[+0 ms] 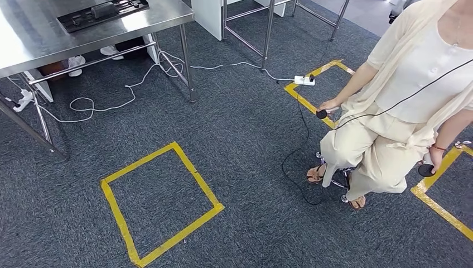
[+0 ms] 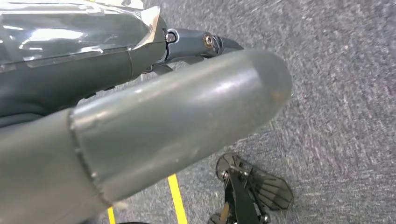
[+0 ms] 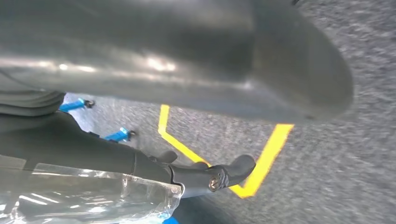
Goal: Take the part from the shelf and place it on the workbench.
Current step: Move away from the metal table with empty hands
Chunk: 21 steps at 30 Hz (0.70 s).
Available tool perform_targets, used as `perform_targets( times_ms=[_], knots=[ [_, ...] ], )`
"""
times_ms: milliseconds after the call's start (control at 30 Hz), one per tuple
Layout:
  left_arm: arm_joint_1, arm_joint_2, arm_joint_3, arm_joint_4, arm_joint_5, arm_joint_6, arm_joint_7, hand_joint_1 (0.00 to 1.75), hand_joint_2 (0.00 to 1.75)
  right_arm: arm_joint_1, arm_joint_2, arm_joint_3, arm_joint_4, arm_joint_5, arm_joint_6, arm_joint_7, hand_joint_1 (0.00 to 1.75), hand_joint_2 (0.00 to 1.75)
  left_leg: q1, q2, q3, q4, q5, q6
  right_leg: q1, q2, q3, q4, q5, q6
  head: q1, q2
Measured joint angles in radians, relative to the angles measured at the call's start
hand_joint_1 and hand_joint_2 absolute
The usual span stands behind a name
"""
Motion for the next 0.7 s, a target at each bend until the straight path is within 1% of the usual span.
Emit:
perform_targets(
  times_ms=[33, 67, 100, 133, 167, 200, 233, 267, 300, 333, 367, 400, 433, 467, 500, 533, 567, 600, 633, 667, 700],
  knots=[
    [0.0, 0.0, 0.0, 0.0, -0.001, 0.0, 0.0, 0.0, 0.0, -0.001, 0.0, 0.0, 0.0, 0.0, 0.0, 0.001, 0.0, 0.0, -0.001, 0.014, -0.002, -0.002, 0.003, 0.007, -0.001, -0.031, -0.025, 0.052, -0.026, -0.003, 0.003, 0.0],
    [0.001, 0.0, 0.0, 0.0, -0.002, 0.0, 0.0, 0.0, 0.0, -0.003, 0.001, 0.0, 0.0, 0.0, 0.0, 0.004, 0.0, 0.0, -0.003, 0.028, -0.004, -0.003, 0.004, 0.011, 0.001, -0.053, -0.059, 0.119, -0.058, -0.005, 0.006, 0.0],
    [0.002, 0.0, 0.0, 0.0, -0.003, -0.001, 0.0, 0.0, 0.0, -0.004, 0.001, 0.0, 0.0, 0.0, 0.0, 0.007, 0.0, 0.0, -0.005, 0.045, -0.007, -0.002, 0.004, 0.013, 0.001, -0.061, -0.091, 0.188, -0.086, -0.005, 0.008, 0.0],
    [0.002, 0.0, -0.001, 0.0, -0.005, -0.001, 0.0, 0.0, 0.0, -0.004, 0.001, 0.0, 0.0, 0.0, 0.001, 0.009, 0.0, 0.0, -0.008, 0.059, -0.009, -0.002, 0.004, 0.014, 0.001, -0.064, -0.11, 0.233, -0.102, -0.002, 0.008, 0.0],
    [0.002, 0.0, -0.001, 0.0, -0.007, -0.002, 0.0, 0.0, 0.0, -0.002, 0.0, 0.0, 0.0, -0.001, 0.001, 0.011, 0.0, 0.0, -0.011, 0.074, -0.01, -0.002, 0.005, 0.014, 0.001, -0.065, -0.109, 0.243, -0.103, 0.003, 0.008, 0.0],
    [0.002, 0.0, -0.002, 0.0, -0.008, -0.002, 0.0, 0.0, 0.0, -0.001, 0.0, 0.0, 0.0, -0.001, 0.001, 0.011, 0.0, 0.0, -0.012, 0.086, -0.011, -0.002, 0.005, 0.014, 0.001, -0.069, -0.085, 0.209, -0.089, 0.009, 0.008, 0.0],
    [0.001, 0.0, -0.002, 0.0, -0.01, -0.003, 0.0, 0.0, 0.0, 0.0, -0.001, 0.0, 0.0, -0.001, 0.002, 0.011, 0.0, 0.0, -0.014, 0.098, -0.01, -0.002, 0.005, 0.014, 0.003, -0.079, -0.043, 0.141, -0.067, 0.014, 0.008, 0.0],
    [0.001, -0.001, -0.002, 0.0, -0.012, -0.003, 0.0, 0.0, 0.0, 0.0, -0.001, 0.0, 0.0, -0.001, 0.002, 0.011, 0.0, 0.0, -0.016, 0.109, -0.008, -0.002, 0.004, 0.013, 0.006, -0.102, 0.0, 0.064, -0.044, 0.013, 0.008, 0.0],
    [0.001, -0.001, -0.002, 0.0, -0.012, -0.003, 0.0, 0.0, 0.0, -0.002, -0.002, 0.0, 0.0, -0.001, 0.002, 0.011, 0.0, 0.0, -0.018, 0.118, -0.006, -0.002, 0.003, 0.01, 0.012, -0.124, 0.035, 0.003, -0.026, 0.009, 0.008, 0.0],
    [0.001, -0.001, -0.002, 0.0, -0.013, -0.003, 0.0, 0.0, 0.0, -0.004, -0.002, 0.0, 0.0, -0.001, 0.002, 0.012, 0.0, 0.0, -0.02, 0.126, -0.003, -0.002, 0.001, 0.006, 0.018, -0.141, 0.054, -0.035, -0.014, 0.001, 0.008, 0.0],
    [0.0, -0.001, -0.003, 0.0, -0.014, -0.003, 0.0, 0.0, 0.0, -0.005, -0.002, 0.0, 0.0, -0.001, 0.002, 0.012, 0.0, 0.0, -0.022, 0.135, 0.001, -0.003, 0.0, 0.001, 0.023, -0.149, 0.057, -0.048, -0.008, -0.009, 0.007, 0.0],
    [-0.001, -0.002, -0.003, 0.0, -0.014, -0.003, 0.0, 0.0, 0.0, -0.004, -0.002, 0.0, 0.0, -0.001, 0.002, 0.013, 0.0, 0.0, -0.023, 0.145, 0.005, -0.005, -0.001, -0.004, 0.027, -0.141, 0.055, -0.049, -0.004, -0.015, 0.007, 0.0],
    [-0.002, -0.002, -0.003, 0.0, -0.015, -0.003, 0.0, 0.0, 0.0, -0.002, -0.002, 0.0, 0.0, -0.001, 0.002, 0.014, 0.0, 0.0, -0.022, 0.15, 0.009, -0.005, -0.003, -0.009, 0.021, -0.13, 0.055, -0.052, -0.001, -0.023, 0.007, 0.0],
    [-0.003, -0.003, -0.003, 0.0, -0.015, -0.003, 0.0, 0.0, 0.0, -0.001, -0.002, 0.0, 0.0, -0.002, 0.003, 0.015, 0.0, 0.0, -0.02, 0.138, 0.009, -0.001, -0.009, -0.015, 0.015, -0.12, 0.058, -0.055, 0.003, -0.03, 0.005, 0.0],
    [-0.004, -0.003, -0.004, 0.0, -0.015, -0.003, 0.0, 0.0, 0.0, 0.0, -0.002, -0.001, 0.0, -0.002, 0.003, 0.016, 0.0, 0.0, -0.017, 0.113, 0.003, 0.017, -0.025, -0.021, 0.008, -0.11, 0.06, -0.059, 0.008, -0.038, 0.003, 0.0],
    [-0.004, -0.003, -0.004, 0.0, -0.016, -0.003, 0.0, 0.0, 0.0, -0.001, -0.001, -0.001, 0.0, -0.002, 0.004, 0.017, 0.0, 0.0, -0.013, 0.081, -0.014, 0.057, -0.053, -0.025, 0.001, -0.099, 0.062, -0.061, 0.013, -0.047, 0.001, 0.0],
    [-0.003, -0.002, -0.004, 0.0, -0.016, -0.003, 0.001, 0.0, 0.0, -0.001, -0.001, -0.001, 0.0, -0.002, 0.005, 0.017, 0.0, 0.0, -0.011, 0.05, -0.04, 0.117, -0.089, -0.029, 0.001, -0.088, 0.061, -0.061, 0.015, -0.052, -0.002, 0.0],
    [-0.001, -0.002, -0.004, 0.0, -0.016, -0.003, 0.001, 0.0, 0.0, -0.001, 0.0, -0.001, 0.0, -0.002, 0.005, 0.017, 0.0, 0.0, -0.009, 0.033, -0.071, 0.186, -0.124, -0.031, 0.002, -0.076, 0.058, -0.061, 0.017, -0.056, -0.002, 0.0],
    [0.0, -0.002, -0.004, 0.0, -0.016, -0.003, 0.002, 0.0, 0.0, -0.001, 0.001, -0.001, 0.0, -0.001, 0.007, 0.017, 0.0, 0.0, -0.008, 0.026, -0.098, 0.244, -0.146, -0.033, 0.004, -0.063, 0.057, -0.061, 0.017, -0.057, -0.002, 0.0],
    [0.002, -0.002, -0.004, 0.0, -0.017, -0.003, 0.002, 0.0, 0.0, 0.001, 0.002, -0.001, 0.0, 0.0, 0.007, 0.017, 0.0, 0.0, -0.007, 0.024, -0.113, 0.273, -0.148, -0.036, 0.004, -0.05, 0.057, -0.06, 0.017, -0.057, -0.003, 0.0],
    [0.002, -0.002, -0.004, 0.001, -0.017, -0.003, 0.003, 0.0, 0.0, 0.002, 0.002, -0.001, 0.001, 0.002, 0.008, 0.018, 0.0, 0.0, -0.004, 0.023, -0.109, 0.263, -0.128, -0.038, 0.004, -0.035, 0.057, -0.059, 0.017, -0.056, -0.003, 0.0]
  ],
)
